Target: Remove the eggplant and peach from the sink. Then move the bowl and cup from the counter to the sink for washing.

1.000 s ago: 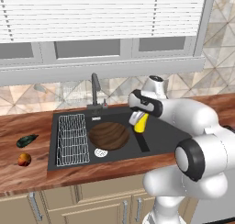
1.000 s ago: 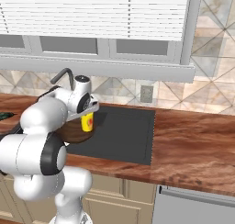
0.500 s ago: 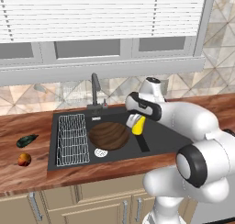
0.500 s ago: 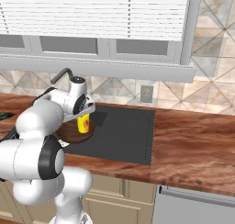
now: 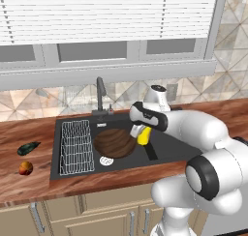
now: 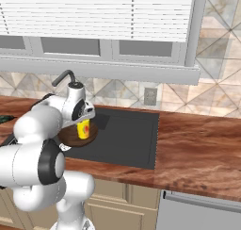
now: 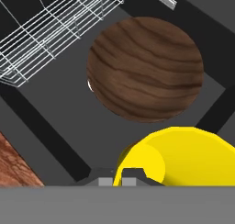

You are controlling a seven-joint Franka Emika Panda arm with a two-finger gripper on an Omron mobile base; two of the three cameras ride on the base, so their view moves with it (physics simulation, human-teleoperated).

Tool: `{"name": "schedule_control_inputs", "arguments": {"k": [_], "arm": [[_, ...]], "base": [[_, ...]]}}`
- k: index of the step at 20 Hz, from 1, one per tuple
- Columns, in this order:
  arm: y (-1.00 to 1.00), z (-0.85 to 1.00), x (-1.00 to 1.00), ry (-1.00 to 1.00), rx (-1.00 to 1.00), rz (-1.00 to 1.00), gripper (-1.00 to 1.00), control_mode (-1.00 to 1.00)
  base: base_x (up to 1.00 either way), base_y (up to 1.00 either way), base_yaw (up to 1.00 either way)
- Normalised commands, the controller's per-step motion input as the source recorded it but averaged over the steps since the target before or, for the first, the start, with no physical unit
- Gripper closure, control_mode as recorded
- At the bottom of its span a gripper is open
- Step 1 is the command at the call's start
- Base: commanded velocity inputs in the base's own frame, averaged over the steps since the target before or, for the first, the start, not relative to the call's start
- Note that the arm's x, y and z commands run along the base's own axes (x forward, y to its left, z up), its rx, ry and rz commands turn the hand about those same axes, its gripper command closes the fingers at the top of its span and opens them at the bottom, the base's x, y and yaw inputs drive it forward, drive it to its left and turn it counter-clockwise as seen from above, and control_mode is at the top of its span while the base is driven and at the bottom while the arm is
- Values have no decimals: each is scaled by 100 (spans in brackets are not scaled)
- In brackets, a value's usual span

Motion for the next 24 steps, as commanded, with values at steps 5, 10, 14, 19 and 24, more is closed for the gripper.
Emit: {"name": "schedule_control_inputs", "arguments": {"k": [5, 10, 14, 19, 24], "arm": [[6, -14, 0, 0, -4, -6, 100, -100], [4, -14, 0, 0, -2, -7, 100, -100], [0, -12, 3, 0, 0, -6, 100, -100], [1, -10, 4, 0, 0, -5, 100, -100], [3, -9, 1, 0, 0, -4, 100, -100]], "base": [[0, 0, 0], [0, 0, 0], [0, 0, 0], [0, 0, 0], [0, 0, 0]]}}
